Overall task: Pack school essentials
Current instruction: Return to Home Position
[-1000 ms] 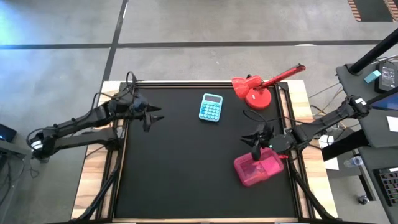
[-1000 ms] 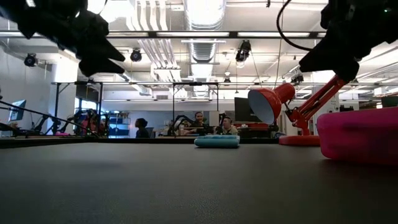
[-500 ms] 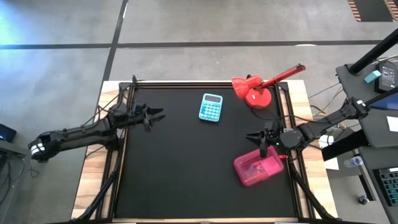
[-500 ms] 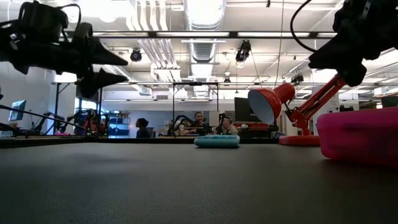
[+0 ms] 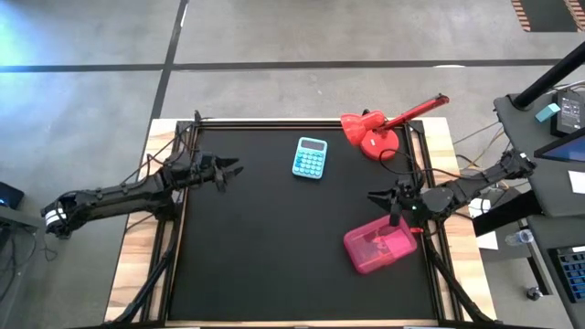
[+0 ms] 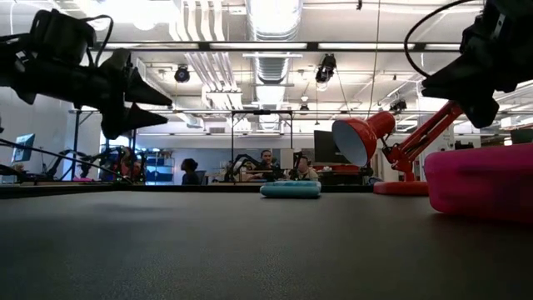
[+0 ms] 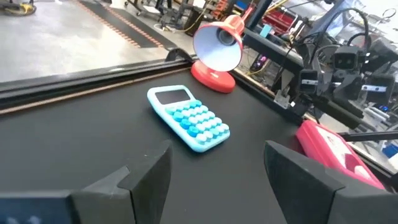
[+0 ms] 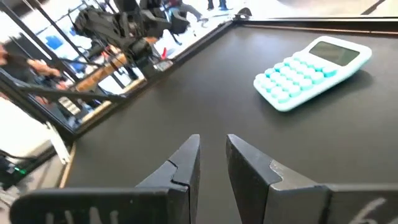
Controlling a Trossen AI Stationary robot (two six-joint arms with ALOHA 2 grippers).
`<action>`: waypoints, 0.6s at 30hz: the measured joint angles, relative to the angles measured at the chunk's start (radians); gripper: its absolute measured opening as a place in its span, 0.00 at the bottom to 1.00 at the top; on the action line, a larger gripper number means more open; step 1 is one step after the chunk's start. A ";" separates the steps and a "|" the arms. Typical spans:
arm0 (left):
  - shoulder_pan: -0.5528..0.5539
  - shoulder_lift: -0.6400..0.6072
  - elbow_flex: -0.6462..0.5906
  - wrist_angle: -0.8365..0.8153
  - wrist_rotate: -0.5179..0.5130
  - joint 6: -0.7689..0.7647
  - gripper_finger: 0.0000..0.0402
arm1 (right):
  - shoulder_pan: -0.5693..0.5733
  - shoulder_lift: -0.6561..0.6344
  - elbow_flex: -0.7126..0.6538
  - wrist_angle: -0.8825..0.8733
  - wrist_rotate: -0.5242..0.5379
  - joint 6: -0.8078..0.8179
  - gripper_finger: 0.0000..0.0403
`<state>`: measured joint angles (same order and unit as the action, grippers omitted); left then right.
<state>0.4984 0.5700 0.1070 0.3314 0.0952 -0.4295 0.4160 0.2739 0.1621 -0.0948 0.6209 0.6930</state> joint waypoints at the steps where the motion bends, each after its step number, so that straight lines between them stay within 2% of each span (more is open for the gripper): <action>1: 0.000 0.008 0.000 0.000 0.000 -0.002 0.58 | 0.000 -0.014 -0.005 0.000 0.000 0.000 0.17; 18: 0.000 0.168 0.000 0.006 0.001 -0.009 0.58 | 0.000 -0.210 -0.106 0.033 -0.079 -0.015 0.17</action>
<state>0.4984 0.7383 0.1070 0.3379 0.0959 -0.4389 0.4160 0.0640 0.0560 -0.0615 0.5420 0.6776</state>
